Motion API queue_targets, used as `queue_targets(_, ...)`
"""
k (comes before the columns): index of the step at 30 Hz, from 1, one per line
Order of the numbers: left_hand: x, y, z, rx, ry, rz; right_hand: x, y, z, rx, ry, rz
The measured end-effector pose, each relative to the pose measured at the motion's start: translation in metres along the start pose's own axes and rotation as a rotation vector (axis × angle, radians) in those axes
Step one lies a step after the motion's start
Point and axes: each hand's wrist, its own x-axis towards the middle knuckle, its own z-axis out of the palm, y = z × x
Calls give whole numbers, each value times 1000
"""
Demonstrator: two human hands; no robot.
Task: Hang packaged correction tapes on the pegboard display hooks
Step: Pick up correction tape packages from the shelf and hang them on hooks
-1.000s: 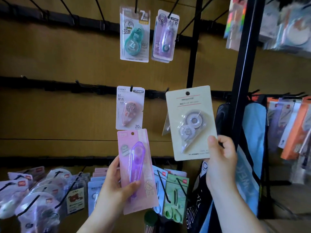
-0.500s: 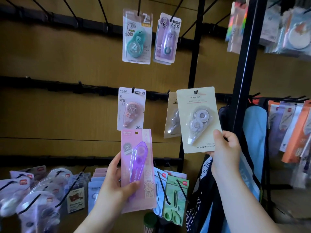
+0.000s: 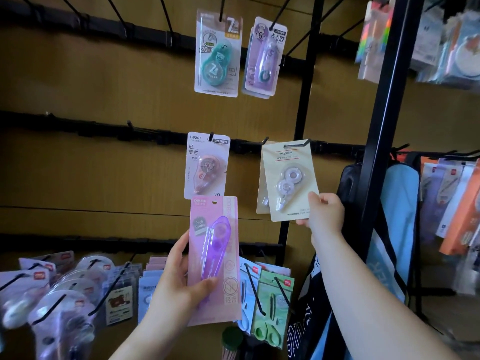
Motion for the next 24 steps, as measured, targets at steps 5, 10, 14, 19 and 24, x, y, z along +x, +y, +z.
queue_targets(5, 2, 7, -7, -12, -20, -5, 8, -1, 13, -24, 22, 39)
queue_targets(10, 5, 8, -4, -24, -68, 11, -27, 9, 23, -93, 84, 27)
queue_targets(14, 12, 15, 6, -61, -138, 79, -65, -6, 34, 91, -280, 52)
queue_targets(19, 23, 34, 18, -93, -195, 183, -74, -26, 32, 4, -456, -146)
queue_targets(24, 27, 41, 35, 0, -182, 192, -66, -41, 22, 84, -282, -284)
